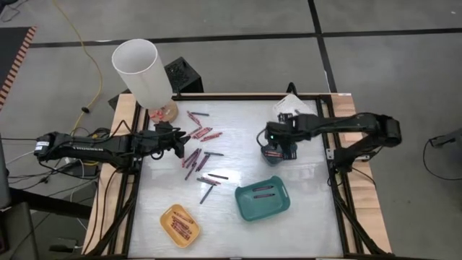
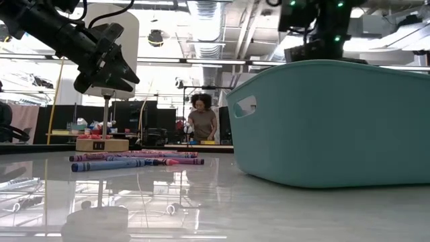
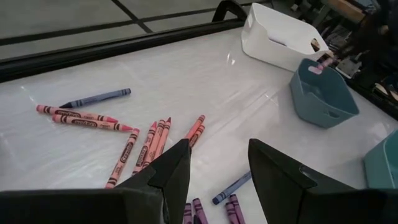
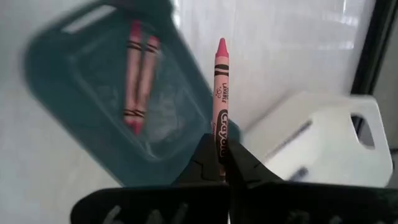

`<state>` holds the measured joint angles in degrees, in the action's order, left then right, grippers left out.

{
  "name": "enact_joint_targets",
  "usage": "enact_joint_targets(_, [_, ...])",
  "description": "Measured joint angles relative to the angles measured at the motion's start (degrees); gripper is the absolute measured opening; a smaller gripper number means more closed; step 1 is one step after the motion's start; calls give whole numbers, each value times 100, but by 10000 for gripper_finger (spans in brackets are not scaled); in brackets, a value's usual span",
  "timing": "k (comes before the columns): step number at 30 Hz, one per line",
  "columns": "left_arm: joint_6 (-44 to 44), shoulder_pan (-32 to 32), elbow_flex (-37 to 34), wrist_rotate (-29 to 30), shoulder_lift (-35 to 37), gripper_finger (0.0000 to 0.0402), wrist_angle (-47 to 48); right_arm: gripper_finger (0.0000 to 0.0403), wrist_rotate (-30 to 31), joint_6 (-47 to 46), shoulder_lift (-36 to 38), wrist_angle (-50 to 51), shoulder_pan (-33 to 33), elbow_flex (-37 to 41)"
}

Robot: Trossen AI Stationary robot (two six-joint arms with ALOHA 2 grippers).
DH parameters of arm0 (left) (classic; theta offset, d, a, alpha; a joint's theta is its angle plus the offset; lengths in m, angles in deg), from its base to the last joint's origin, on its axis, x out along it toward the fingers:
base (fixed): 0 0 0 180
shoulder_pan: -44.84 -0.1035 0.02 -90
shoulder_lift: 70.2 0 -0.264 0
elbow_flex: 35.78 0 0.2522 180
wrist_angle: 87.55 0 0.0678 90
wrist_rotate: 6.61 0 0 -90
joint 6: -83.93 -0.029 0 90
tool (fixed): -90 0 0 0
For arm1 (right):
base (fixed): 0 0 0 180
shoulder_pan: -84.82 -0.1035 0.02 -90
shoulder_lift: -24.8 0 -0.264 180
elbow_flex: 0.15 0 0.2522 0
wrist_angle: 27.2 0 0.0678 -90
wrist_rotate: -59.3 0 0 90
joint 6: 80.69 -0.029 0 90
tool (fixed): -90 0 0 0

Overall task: Sort crayons
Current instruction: Put the pink crayon into the dark blue bin

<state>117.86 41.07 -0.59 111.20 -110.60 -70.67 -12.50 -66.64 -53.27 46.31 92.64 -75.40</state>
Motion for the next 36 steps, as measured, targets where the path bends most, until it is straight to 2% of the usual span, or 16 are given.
enact_joint_targets(12, [114, 0, 0, 4, 2, 151, 0, 0, -188, -109, -112, -633, -195, 934])
enact_joint_targets(17, [125, 0, 0, 4, 1, 151, 2, 0, -220, -8, -109, -723, -159, 954])
enact_joint_targets(22, [125, 0, 0, 5, 0, 151, 2, 0, -614, 135, -108, -873, -57, 954])
enact_joint_targets(36, [125, -2, 0, 4, 0, 151, 1, 0, -601, 143, -288, -1273, 102, 1218])
